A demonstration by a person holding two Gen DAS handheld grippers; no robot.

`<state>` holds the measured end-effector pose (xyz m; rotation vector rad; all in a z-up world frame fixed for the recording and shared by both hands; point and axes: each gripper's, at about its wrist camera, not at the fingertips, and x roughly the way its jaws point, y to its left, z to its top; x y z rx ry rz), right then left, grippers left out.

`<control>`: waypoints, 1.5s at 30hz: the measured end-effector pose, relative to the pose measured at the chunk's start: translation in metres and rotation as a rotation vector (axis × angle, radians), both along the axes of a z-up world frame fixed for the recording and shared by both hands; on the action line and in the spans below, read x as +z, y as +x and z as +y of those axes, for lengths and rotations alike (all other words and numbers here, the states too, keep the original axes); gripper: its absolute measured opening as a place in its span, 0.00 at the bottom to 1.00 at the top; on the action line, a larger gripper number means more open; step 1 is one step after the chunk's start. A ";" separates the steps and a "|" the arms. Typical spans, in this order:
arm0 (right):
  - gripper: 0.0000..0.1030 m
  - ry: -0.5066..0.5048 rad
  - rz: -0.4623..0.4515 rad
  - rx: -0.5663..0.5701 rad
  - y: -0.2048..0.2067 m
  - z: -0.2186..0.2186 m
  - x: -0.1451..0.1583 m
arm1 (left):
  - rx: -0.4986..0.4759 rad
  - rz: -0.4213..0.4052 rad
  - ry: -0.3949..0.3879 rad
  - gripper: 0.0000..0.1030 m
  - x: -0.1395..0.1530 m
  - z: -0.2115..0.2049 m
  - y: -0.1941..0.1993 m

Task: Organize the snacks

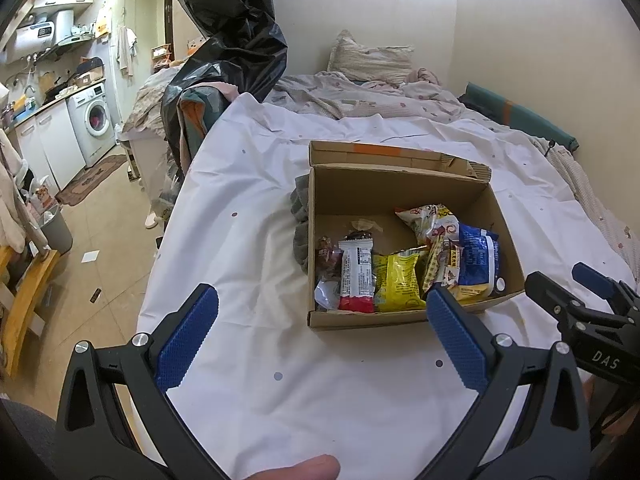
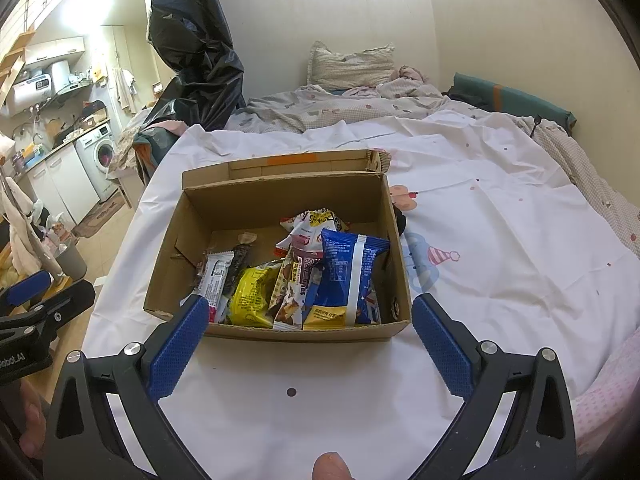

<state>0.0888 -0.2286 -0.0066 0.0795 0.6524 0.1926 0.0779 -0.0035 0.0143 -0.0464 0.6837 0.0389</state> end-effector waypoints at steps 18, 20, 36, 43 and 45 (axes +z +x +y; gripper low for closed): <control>1.00 0.010 0.014 -0.011 0.003 -0.005 -0.002 | 0.009 0.014 0.004 1.00 -0.005 0.000 0.003; 1.00 0.004 0.017 -0.014 0.003 -0.004 -0.002 | 0.010 0.015 0.004 1.00 -0.006 0.000 0.003; 1.00 -0.010 0.018 -0.006 0.005 -0.001 -0.004 | 0.015 0.016 0.011 1.00 -0.007 0.000 0.004; 1.00 -0.019 0.012 -0.003 0.005 0.001 -0.004 | 0.017 0.021 0.006 1.00 -0.007 0.001 0.003; 1.00 -0.020 0.012 -0.002 0.005 0.001 -0.004 | 0.016 0.020 0.005 1.00 -0.007 0.001 0.003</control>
